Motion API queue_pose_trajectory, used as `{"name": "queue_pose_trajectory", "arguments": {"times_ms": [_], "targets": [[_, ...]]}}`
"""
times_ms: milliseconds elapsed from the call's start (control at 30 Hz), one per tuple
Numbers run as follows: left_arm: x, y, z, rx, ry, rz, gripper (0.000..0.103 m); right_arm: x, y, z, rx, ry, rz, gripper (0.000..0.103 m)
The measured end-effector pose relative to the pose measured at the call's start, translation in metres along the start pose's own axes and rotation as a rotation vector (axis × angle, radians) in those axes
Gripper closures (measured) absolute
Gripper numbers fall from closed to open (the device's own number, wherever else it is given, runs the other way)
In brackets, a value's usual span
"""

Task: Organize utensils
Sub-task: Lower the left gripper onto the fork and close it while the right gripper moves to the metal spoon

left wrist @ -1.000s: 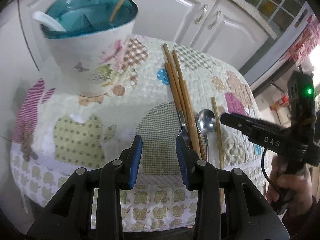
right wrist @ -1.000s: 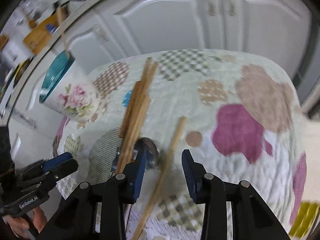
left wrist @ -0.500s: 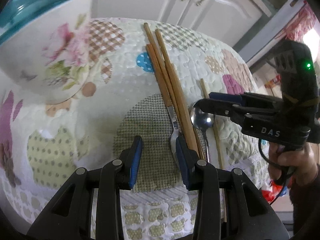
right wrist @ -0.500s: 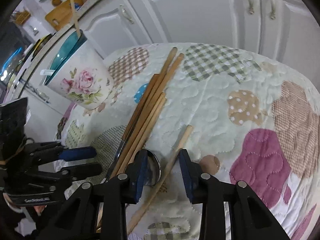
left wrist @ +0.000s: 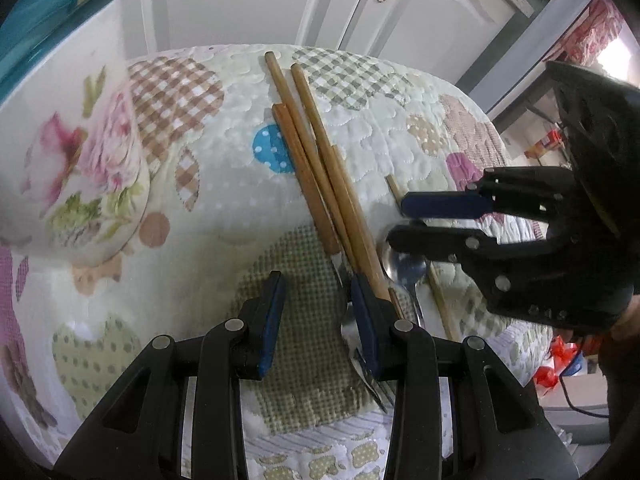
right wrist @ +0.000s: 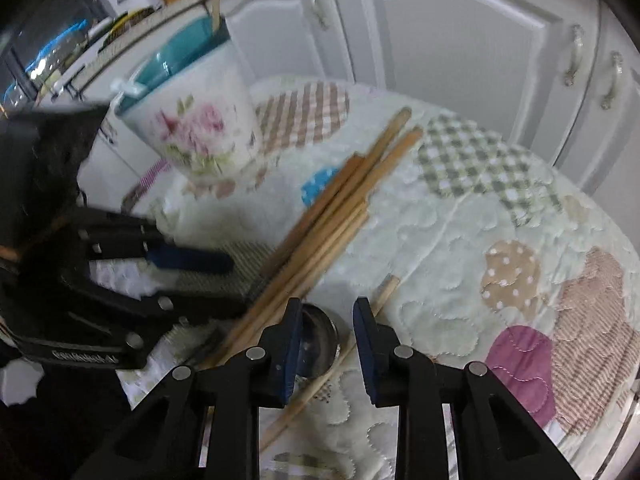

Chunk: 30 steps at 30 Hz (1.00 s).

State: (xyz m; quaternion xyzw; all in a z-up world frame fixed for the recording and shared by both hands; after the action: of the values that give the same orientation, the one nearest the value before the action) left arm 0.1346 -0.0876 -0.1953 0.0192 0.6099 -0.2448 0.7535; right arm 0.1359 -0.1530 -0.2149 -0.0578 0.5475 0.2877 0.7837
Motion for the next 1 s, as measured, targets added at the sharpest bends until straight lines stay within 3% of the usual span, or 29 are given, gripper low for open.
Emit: {"name": "queue_pose_trajectory", "arguments": {"times_ms": [100,267,300,333,500,633,900,1000], "targets": [[0.003,0.001,0.006,-0.017,-0.006,-0.023,0.069,0.0,0.0,-0.007,0.021,0.017,0.049,0.092],[0.009,-0.003,0.02,-0.021,-0.021,-0.009,0.072,-0.012,-0.007,-0.029,0.065,-0.025,0.032,0.098],[0.01,-0.004,0.021,-0.029,-0.02,-0.018,0.078,-0.015,-0.01,-0.033,0.082,-0.035,0.031,0.099],[0.011,-0.005,0.023,-0.035,-0.015,-0.032,0.086,-0.018,-0.012,-0.037,0.101,-0.043,0.031,0.099],[0.007,0.0,0.016,-0.052,-0.009,-0.042,0.095,-0.031,-0.017,-0.046,0.179,-0.076,0.058,0.1],[-0.002,0.011,-0.01,-0.069,0.007,-0.068,0.096,-0.039,-0.011,-0.059,0.208,-0.073,0.09,0.1],[-0.025,0.026,-0.069,-0.054,0.041,-0.023,0.097,-0.038,0.007,-0.081,0.176,-0.007,0.106,0.099],[-0.029,0.027,-0.071,-0.055,0.039,-0.012,0.097,-0.037,0.009,-0.08,0.166,0.01,0.115,0.091]]}}
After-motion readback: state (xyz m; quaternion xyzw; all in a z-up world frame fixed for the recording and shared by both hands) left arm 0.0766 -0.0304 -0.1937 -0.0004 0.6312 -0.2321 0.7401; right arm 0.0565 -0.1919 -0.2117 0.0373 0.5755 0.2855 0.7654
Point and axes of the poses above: each gripper's, at about its wrist camera, not at the fingertips, and x roughly the way its jaws point, y to its left, z to its top, the point moved 8 cm from there along x, roughly the way its jaws point, and after that the axes turned 6 degrees about y, right-handed, at the moved point
